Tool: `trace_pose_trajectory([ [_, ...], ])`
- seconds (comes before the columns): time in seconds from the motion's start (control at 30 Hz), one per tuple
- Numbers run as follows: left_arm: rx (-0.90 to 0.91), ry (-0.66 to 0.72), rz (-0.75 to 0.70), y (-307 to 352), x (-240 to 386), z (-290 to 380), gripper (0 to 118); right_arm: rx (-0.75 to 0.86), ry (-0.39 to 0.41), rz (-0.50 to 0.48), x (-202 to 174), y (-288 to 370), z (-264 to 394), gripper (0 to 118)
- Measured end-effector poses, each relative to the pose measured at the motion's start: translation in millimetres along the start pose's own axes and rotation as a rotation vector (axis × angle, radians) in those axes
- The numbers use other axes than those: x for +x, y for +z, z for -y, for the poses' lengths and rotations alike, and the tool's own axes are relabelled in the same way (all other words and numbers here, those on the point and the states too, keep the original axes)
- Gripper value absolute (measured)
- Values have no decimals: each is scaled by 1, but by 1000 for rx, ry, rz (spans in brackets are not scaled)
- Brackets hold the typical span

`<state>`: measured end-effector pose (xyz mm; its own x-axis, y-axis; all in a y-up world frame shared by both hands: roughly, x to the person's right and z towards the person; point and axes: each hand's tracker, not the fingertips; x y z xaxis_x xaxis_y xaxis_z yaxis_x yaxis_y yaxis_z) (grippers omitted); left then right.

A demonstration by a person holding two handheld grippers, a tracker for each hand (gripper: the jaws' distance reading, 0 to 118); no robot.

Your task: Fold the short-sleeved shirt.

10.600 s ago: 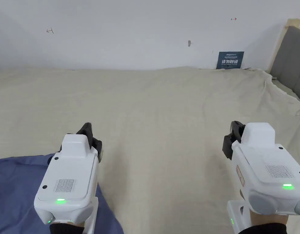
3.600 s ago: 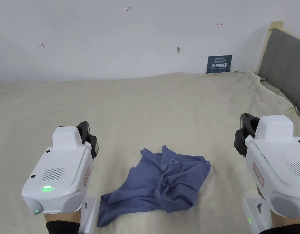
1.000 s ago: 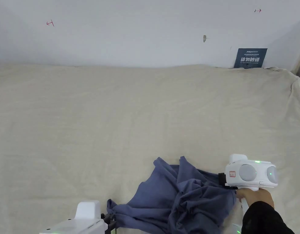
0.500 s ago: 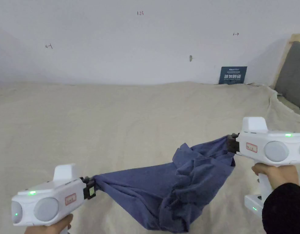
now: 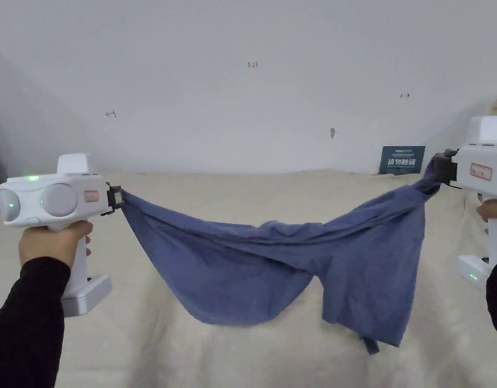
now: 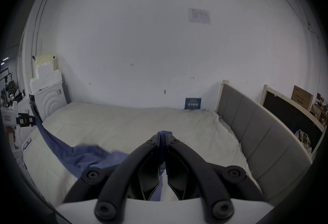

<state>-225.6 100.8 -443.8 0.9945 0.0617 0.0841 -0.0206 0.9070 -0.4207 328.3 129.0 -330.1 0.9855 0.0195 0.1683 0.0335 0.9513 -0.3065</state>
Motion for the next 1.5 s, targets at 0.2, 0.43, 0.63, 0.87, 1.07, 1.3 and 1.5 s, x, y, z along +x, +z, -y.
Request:
trace_pose_trajectory([
  [0.2,81,-47,-58,-1,4,-53,2,83,6,43,1,-15,-35,3],
  [0.43,129,-68,-85,-8,4,-86,2,156,26,69,-6,-37,-62,3],
  [0.63,165,-90,-92,-20,5,-78,2,207,41,88,-17,-46,-56,3],
  [0.87,119,-81,-84,-34,0,-15,2,192,124,131,-30,-42,15,3],
  [1.07,37,-74,-43,-20,-9,65,2,58,115,104,-30,-20,104,3],
  [1.3,-105,-18,-30,3,-31,174,2,-79,28,83,-27,32,204,3],
  [1.5,-239,22,-44,38,-47,265,2,-174,-4,81,-24,82,275,3],
])
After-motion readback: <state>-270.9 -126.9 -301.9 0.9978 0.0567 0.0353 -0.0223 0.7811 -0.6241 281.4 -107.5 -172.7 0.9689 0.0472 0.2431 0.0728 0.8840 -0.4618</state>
